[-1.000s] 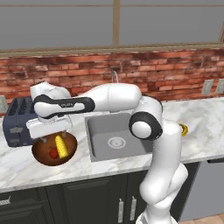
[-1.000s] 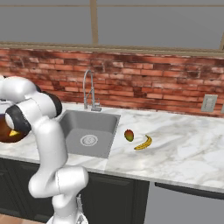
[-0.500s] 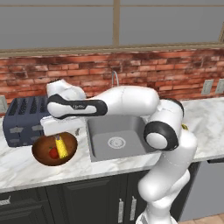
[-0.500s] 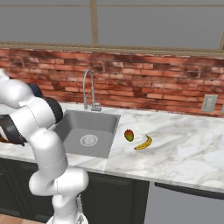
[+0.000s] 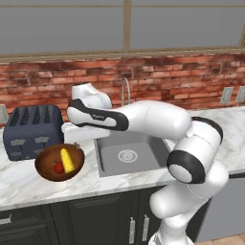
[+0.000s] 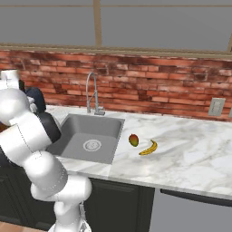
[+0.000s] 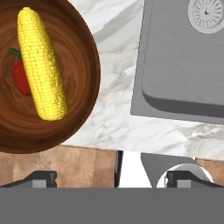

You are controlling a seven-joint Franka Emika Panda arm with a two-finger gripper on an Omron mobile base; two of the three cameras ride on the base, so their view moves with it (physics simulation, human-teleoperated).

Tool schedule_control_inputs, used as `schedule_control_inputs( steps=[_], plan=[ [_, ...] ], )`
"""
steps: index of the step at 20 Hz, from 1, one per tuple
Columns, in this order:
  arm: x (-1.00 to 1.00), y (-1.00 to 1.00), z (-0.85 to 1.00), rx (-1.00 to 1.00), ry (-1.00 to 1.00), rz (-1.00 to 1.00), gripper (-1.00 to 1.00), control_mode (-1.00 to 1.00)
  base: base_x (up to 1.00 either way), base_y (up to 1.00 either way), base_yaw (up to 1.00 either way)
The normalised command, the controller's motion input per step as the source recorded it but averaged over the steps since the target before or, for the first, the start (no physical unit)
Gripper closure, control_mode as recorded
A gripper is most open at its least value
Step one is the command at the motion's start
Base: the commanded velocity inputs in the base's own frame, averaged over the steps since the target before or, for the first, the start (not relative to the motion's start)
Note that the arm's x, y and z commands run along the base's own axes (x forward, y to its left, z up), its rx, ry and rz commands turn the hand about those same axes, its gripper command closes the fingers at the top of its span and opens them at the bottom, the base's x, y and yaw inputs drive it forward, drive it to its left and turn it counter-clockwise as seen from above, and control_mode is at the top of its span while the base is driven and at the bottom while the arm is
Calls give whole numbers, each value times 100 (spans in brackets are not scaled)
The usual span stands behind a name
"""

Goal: There is a mixed pile of frozen fruits and vegetables on the counter. Locate all the frozen vegetables and place the items in a bowl on the counter. Take all the frozen fruits and defrost them in a running sink.

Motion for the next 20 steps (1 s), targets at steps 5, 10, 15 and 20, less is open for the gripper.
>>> schedule_control_inputs(
  steps=[5, 10, 15, 20],
  plan=[
    [-10, -49, 17, 4, -1, 0, -100, -100, 0, 0, 0],
    [-14, -48, 13, 4, -2, 0, -100, -100, 0, 0, 0],
    [-8, -45, -2, 7, 0, 1, -100, -100, 0, 0, 0],
    [-13, -51, 0, 5, -5, 3, -100, -100, 0, 0, 0]
  ],
)
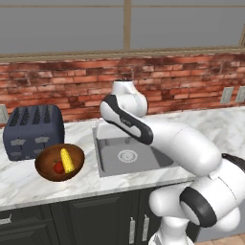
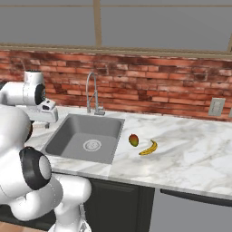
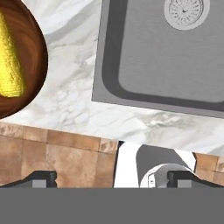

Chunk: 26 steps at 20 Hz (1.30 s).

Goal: There is a mixed pile of frozen fruits and vegetables on the counter. Locate all the frozen vegetables and place the items in a bowl on the counter. Take all the frozen fruits and defrost them in a running sink.

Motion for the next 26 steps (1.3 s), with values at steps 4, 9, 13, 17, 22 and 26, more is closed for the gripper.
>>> schedule_control_inputs(
  steps=[4, 9, 13, 17, 22, 26],
  plan=[
    [-17, -49, -1, 2, 0, 3, -100, -100, 0, 0, 0],
    [-4, -51, 0, 0, 3, 2, -100, -100, 0, 0, 0],
    [-4, -41, 1, -1, 5, 0, -100, -100, 0, 0, 0],
    [-1, -43, -9, -3, 9, -1, -100, -100, 0, 0, 0],
    [6, -52, -13, -3, 10, -2, -100, -100, 0, 0, 0],
    [4, -25, -2, -2, 2, 0, -100, -100, 0, 0, 0]
  ],
)
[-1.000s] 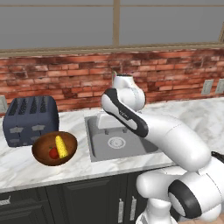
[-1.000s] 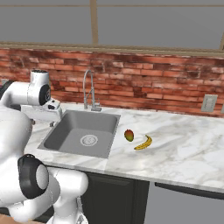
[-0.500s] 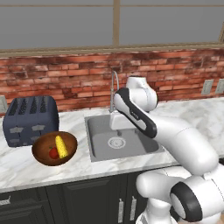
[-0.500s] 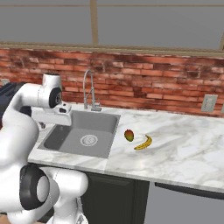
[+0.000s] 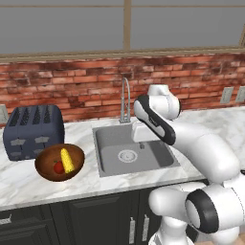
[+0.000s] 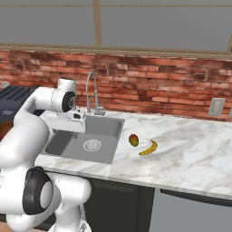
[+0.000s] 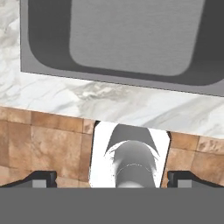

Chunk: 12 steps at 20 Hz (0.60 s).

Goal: There is a mixed pile of frozen fruits and vegetables on the counter. Locate all the frozen vegetables and place the items in a bowl on the counter. Take all the frozen fruits and defrost them in a running sink.

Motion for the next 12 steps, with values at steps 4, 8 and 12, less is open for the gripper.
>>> schedule_control_inputs(
  steps=[4, 8, 12],
  plan=[
    [19, -49, 0, -5, 6, -2, -100, -100, 0, 0, 0],
    [15, -47, -2, -7, 2, -2, -100, -100, 0, 0, 0],
    [15, -47, -6, -6, 2, -3, -100, -100, 0, 0, 0]
  ],
)
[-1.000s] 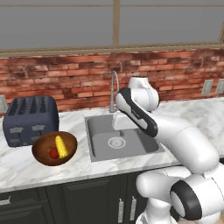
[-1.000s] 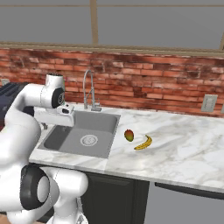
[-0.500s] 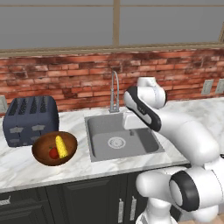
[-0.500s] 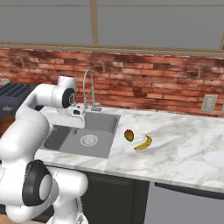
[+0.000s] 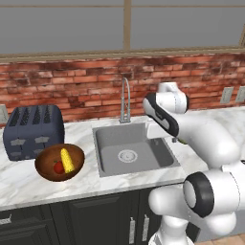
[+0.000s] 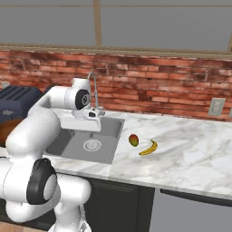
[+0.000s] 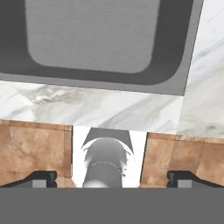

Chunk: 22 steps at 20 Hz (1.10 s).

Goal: There is a mixed pile of frozen fruits and vegetables on the counter. Locate all the frozen vegetables and place the items in a bowl on the counter. Take all the frozen fruits and defrost them in a running sink.

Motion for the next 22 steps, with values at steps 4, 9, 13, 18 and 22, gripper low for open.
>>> schedule_control_inputs(
  steps=[4, 9, 13, 18, 22],
  plan=[
    [23, -47, -13, -4, 5, -4, -100, -100, 0, 0, 0],
    [29, -41, -10, -2, 0, -1, -100, -100, 0, 0, 0],
    [30, -41, -10, 0, -1, 0, -100, -100, 0, 0, 0],
    [28, -43, -18, -1, -2, 0, -100, -100, 0, 0, 0],
    [36, -37, -20, 0, -9, 1, -100, -100, 0, 0, 0]
  ],
)
